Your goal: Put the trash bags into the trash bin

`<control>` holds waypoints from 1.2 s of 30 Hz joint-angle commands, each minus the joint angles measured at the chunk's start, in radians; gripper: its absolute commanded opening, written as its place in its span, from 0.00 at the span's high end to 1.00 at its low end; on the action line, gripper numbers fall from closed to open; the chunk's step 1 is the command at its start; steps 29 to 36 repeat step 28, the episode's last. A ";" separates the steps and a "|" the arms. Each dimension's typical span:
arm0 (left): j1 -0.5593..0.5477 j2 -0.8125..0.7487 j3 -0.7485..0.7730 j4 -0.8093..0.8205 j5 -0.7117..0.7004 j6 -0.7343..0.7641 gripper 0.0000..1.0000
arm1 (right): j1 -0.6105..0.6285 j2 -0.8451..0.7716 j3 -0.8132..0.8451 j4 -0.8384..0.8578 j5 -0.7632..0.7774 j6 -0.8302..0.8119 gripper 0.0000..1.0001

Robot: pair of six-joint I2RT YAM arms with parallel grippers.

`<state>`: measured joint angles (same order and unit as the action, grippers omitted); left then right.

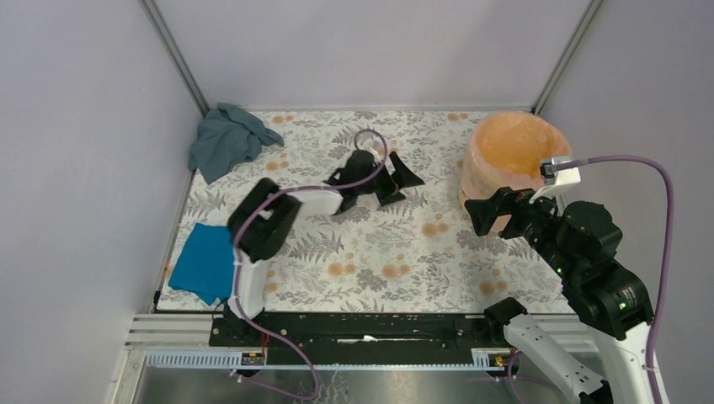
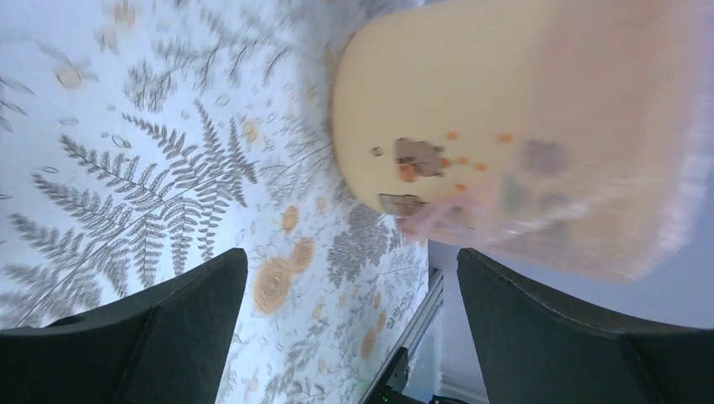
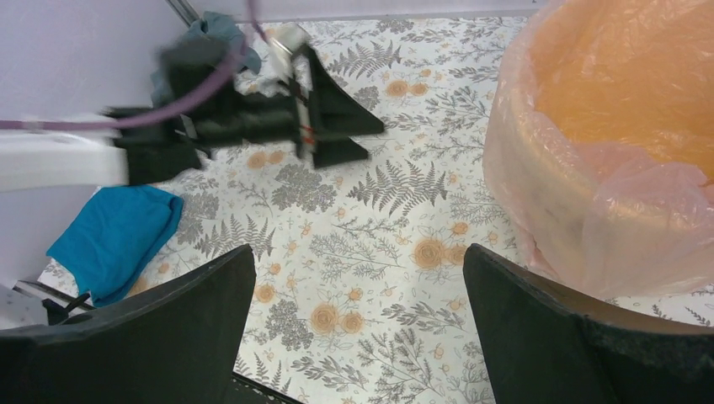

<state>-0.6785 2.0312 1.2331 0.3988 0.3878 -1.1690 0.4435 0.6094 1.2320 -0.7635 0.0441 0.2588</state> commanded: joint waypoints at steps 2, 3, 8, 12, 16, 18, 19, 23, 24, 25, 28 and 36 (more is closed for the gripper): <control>0.004 -0.438 0.004 -0.376 -0.155 0.411 0.01 | 0.002 0.014 0.014 0.081 0.017 -0.044 0.00; 0.004 -0.506 0.004 -0.438 -0.186 0.470 0.01 | 0.003 0.021 0.028 0.084 0.013 -0.048 0.00; 0.003 -0.840 -0.025 -0.577 -0.280 0.628 0.01 | 0.002 0.020 0.058 0.115 0.015 -0.047 0.00; 0.002 -1.017 0.018 -0.650 -0.295 0.761 0.01 | 0.003 -0.012 0.074 0.153 0.033 -0.023 0.00; 0.002 -1.153 0.047 -0.677 -0.339 0.849 0.01 | 0.003 -0.032 0.103 0.177 0.073 -0.002 0.00; 0.002 -1.211 0.048 -0.684 -0.355 0.870 0.01 | 0.002 -0.017 0.138 0.159 0.111 0.004 0.00; 0.002 -1.238 0.046 -0.690 -0.358 0.879 0.01 | 0.002 -0.006 0.158 0.143 0.133 0.014 0.00; 0.002 -1.319 0.042 -0.728 -0.383 0.907 0.01 | 0.003 0.009 0.210 0.112 0.168 0.034 0.00; 0.002 -1.333 0.045 -0.746 -0.397 0.915 0.01 | 0.003 -0.002 0.204 0.118 0.149 0.021 0.00; 0.002 -1.344 0.046 -0.761 -0.420 0.920 0.01 | 0.002 -0.015 0.172 0.153 0.120 0.013 0.00; 0.002 -1.369 0.044 -0.795 -0.448 0.927 0.01 | 0.003 -0.014 0.149 0.157 0.117 0.033 0.00; 0.002 -1.369 0.044 -0.795 -0.448 0.927 0.01 | 0.003 -0.014 0.149 0.157 0.117 0.033 0.00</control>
